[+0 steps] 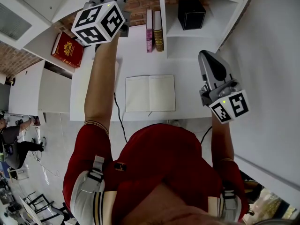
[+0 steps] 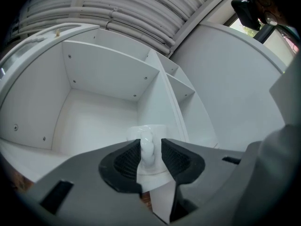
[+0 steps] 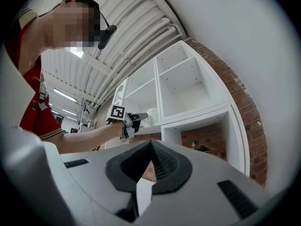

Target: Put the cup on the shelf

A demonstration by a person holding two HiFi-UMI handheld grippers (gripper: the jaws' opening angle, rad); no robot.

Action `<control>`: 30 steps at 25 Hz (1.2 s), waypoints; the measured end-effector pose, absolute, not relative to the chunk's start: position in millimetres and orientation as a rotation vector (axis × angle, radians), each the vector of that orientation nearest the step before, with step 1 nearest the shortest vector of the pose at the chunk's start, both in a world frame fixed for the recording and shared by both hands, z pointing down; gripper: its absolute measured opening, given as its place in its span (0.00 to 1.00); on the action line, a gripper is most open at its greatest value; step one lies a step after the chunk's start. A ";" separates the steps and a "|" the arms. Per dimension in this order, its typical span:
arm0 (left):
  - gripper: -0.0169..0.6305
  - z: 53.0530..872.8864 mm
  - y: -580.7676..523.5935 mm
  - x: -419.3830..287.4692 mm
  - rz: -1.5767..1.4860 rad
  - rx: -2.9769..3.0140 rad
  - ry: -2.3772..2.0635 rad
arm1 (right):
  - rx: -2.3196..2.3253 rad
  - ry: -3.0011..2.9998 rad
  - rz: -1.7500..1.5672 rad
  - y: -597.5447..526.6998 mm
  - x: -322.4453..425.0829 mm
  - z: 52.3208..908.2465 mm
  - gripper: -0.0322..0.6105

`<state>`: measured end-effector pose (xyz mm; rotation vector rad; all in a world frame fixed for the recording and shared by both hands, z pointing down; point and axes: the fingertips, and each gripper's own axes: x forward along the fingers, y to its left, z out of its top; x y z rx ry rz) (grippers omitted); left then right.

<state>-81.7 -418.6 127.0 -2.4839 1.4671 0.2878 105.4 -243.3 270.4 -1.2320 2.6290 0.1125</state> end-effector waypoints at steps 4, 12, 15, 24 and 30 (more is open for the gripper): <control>0.22 128.4 -414.9 -85.0 0.277 -2.479 1.473 | -1.229 2.631 0.113 -241.0 103.8 269.7 0.05; 0.23 126.2 -395.2 -97.9 0.284 -2.454 1.473 | -1.205 2.647 0.111 -236.8 94.3 268.9 0.05; 0.23 128.0 -382.3 -103.6 0.297 -2.453 1.466 | -1.192 2.655 0.111 -234.8 89.2 268.3 0.05; 0.23 141.6 -332.0 -110.1 0.353 -2.484 1.410 | -1.168 2.653 0.124 -230.0 78.1 261.7 0.05; 0.23 161.2 -293.7 -102.4 0.422 -2.571 1.290 | -1.169 2.627 0.137 -227.2 78.7 254.3 0.05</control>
